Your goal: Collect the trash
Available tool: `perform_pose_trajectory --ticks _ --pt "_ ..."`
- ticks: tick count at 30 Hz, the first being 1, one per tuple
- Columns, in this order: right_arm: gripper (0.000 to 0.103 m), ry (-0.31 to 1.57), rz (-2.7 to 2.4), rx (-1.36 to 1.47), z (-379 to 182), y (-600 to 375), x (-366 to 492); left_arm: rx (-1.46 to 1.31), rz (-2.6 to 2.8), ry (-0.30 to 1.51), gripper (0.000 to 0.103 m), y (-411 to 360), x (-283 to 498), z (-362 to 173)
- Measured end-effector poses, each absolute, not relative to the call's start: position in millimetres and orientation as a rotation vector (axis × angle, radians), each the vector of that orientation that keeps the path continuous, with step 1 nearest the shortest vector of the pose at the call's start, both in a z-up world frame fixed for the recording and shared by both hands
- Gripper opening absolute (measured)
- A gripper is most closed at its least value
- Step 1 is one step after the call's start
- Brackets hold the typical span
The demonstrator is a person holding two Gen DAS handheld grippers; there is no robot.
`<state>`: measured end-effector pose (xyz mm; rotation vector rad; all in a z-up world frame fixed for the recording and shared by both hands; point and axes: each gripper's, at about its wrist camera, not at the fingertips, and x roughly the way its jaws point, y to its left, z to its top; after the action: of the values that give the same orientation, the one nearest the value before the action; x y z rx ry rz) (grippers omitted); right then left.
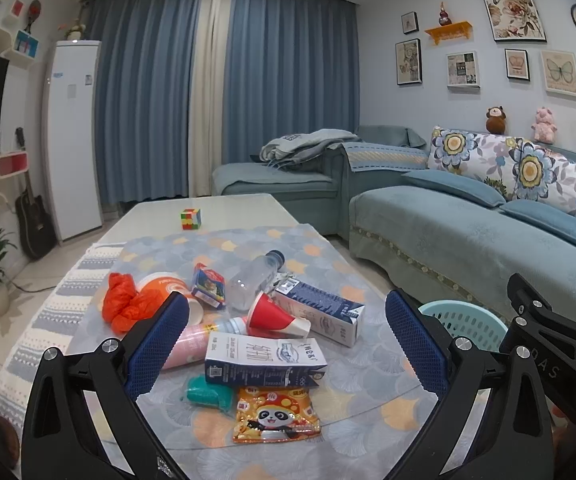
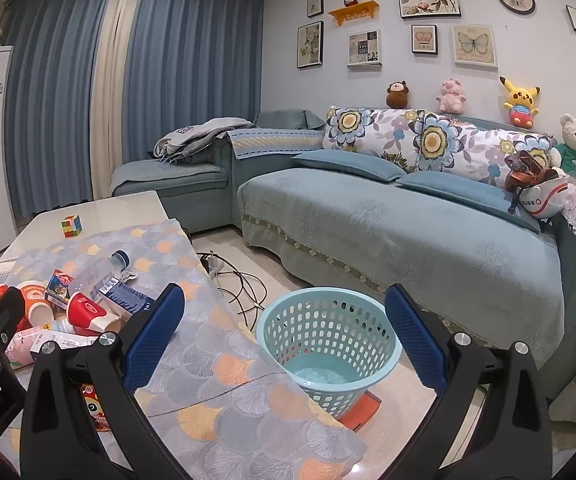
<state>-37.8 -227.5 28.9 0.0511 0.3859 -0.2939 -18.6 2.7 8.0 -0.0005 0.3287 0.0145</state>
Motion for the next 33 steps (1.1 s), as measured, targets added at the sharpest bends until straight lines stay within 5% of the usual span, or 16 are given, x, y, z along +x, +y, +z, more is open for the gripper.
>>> perform_pose_trajectory --ticks 33 --pt "0.095 0.411 -0.282 0.061 26.0 -229.7 -33.4 -0.006 0.015 0.331 0.095 3.5 -18.4 9.0"
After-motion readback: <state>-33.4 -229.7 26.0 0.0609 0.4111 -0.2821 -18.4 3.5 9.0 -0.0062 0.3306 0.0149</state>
